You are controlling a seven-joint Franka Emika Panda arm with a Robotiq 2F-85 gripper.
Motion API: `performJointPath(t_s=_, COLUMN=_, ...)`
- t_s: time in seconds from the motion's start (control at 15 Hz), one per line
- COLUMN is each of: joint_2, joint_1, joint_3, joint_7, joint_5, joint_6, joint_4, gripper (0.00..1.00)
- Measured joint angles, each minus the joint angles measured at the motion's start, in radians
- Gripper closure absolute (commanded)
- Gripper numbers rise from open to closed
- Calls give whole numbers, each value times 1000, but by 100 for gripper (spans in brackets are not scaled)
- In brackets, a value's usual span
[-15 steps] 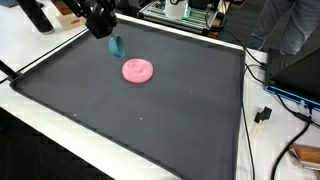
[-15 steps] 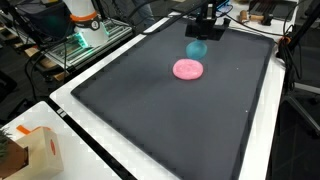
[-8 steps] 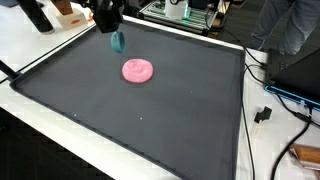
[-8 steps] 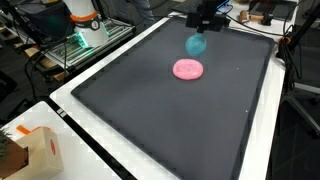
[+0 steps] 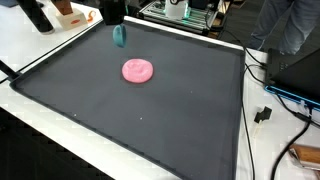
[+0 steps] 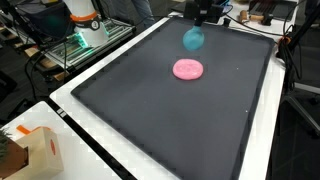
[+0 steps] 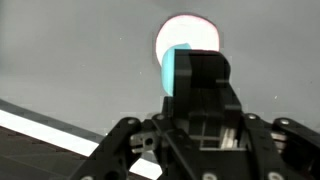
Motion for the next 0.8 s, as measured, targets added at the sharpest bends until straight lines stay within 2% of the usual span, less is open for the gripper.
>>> performJointPath(t_s=0.8, joint_2=-1, joint_1=0, joint_3=0, joint_7=0, joint_5=-1, joint_6=10, joint_4=-11, gripper=50)
